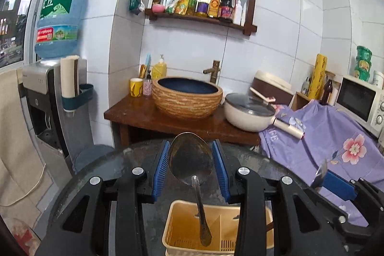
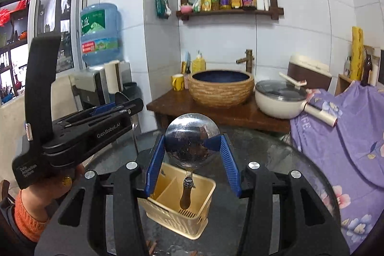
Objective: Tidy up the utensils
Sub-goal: 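Lower both spoons into the cream basket and open both tools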
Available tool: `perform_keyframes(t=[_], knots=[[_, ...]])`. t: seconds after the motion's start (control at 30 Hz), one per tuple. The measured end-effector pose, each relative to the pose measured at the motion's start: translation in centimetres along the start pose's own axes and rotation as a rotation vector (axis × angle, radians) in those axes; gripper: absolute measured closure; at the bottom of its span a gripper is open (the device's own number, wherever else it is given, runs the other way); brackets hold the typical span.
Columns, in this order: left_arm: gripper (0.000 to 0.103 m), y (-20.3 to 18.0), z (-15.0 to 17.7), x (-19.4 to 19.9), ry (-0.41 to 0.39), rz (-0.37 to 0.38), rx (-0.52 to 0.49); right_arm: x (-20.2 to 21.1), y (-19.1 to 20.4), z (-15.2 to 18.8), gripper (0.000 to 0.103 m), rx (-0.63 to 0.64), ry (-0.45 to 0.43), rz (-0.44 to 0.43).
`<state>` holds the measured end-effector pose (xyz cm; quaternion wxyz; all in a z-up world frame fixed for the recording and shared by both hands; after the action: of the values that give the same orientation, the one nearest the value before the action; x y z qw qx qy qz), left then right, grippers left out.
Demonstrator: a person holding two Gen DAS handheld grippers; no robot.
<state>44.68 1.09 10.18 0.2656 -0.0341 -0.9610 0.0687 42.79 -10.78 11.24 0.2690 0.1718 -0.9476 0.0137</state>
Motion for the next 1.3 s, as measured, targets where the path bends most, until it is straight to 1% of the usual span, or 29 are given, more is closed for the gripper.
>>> perform_keyframes(t=[0.13, 0.3, 0.47, 0.67, 0.77, 0.83, 0.9, 0.93, 1.0, 1.13, 1.2, 1.27, 1.3], knots=[[0.067, 0.4, 2.0, -1.5, 0.034, -0.013, -0.012, -2.0, 0.0, 2.2, 0.055, 0.0, 0.03, 0.001], [0.067, 0.9, 4.1, -2.7, 0.071, -0.015, -0.027, -3.1, 0.2, 4.2, 0.055, 0.026, 0.046, 0.004], [0.067, 1.5, 5.3, -3.4, 0.094, -0.019, -0.033, -3.9, 0.3, 6.0, 0.055, 0.035, 0.069, 0.011], [0.067, 0.9, 6.0, -3.5, 0.102, -0.011, -0.065, -3.8, 0.5, 6.2, 0.055, 0.059, 0.049, 0.019], [0.066, 0.9, 6.3, -3.8, 0.117, 0.014, -0.042, -3.7, 0.5, 6.2, 0.055, 0.065, 0.043, 0.025], [0.062, 1.2, 6.3, -3.7, 0.118, 0.023, -0.023, -3.8, 0.1, 6.2, 0.055, 0.061, 0.038, 0.035], [0.052, 1.5, 6.1, -3.4, 0.105, 0.028, -0.007, -3.7, -0.2, 6.3, 0.053, 0.057, 0.033, 0.04], [0.049, 1.6, 6.0, -3.1, 0.098, 0.032, -0.002, -3.7, -0.3, 6.3, 0.052, 0.055, 0.032, 0.043], [0.043, 1.7, 5.7, -2.5, 0.08, 0.04, 0.014, -3.5, -0.5, 6.3, 0.038, 0.048, 0.024, 0.043], [0.035, 2.3, 5.3, -1.0, 0.053, 0.071, 0.056, -3.0, -0.7, 6.1, 0.037, 0.038, 0.007, 0.046], [0.026, 2.7, 5.5, -0.2, 0.046, 0.072, 0.072, -2.6, -0.8, 6.1, 0.032, 0.036, -0.001, 0.051], [0.016, 3.4, 6.0, 0.8, 0.045, 0.054, 0.086, -1.8, -0.9, 6.1, 0.027, 0.039, -0.015, 0.07], [0.013, 3.6, 6.2, 1.1, 0.048, 0.051, 0.089, -1.2, -1.1, 6.2, 0.026, 0.04, -0.031, 0.087]])
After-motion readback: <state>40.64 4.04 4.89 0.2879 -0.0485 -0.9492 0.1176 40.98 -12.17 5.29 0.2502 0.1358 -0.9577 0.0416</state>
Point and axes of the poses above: each gripper's, at about its wrist camera, not at the fingertips, and x roughly against the way its jaws point, y to its left, z to its underside, the point moved 10 cm from there along -x, roughly the way its jaws point, and after that the axes turned 9 degrees about y, right-handed, at the moved point
